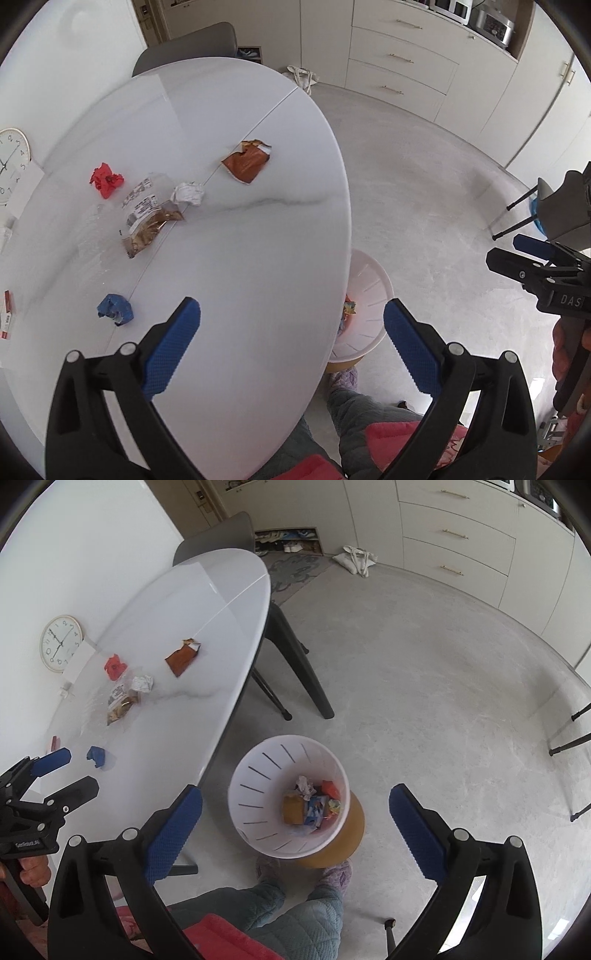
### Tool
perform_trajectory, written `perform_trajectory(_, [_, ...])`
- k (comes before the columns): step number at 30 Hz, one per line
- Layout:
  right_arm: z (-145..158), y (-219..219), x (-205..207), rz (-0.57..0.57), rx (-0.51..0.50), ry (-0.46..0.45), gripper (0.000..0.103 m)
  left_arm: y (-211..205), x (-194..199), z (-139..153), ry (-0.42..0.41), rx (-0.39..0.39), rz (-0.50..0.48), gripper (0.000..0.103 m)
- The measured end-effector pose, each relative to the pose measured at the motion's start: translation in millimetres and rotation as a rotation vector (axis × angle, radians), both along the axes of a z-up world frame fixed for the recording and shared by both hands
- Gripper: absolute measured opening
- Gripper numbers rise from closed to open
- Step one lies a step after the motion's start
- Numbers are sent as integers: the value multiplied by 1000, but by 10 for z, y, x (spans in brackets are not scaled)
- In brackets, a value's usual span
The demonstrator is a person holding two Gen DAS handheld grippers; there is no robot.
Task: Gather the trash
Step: 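Return both open tools to the table toward the blue cloth and snack bag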
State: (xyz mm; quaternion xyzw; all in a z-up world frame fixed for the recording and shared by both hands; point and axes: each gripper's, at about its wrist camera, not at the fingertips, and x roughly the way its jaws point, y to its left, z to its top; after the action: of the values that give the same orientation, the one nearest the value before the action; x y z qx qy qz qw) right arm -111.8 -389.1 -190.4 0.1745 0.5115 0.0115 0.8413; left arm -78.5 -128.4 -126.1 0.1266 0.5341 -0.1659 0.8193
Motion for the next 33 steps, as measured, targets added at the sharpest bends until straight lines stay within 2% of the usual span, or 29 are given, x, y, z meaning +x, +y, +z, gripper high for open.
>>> perform_trajectory(14, [60,524,314,87,3,3,100,732,313,-18,-5,-33,181,95])
perform_trajectory(20, [75,851,679,202,-15,5,100,984,438,-19,-7,-34,220,95])
perform_trajectory(23, [145,1103,975,344,-56,-19,100,1113,515,-10,-8,-33,237,95])
perform_trajectory(26, [215,1448,1316,539,-108,-51,100,1278,593,-24,8,-36,254,95])
perform_trajectory(33, [226,2487,2004,1046,-296,-141,100,1731,662,-135,50,-40,339,95])
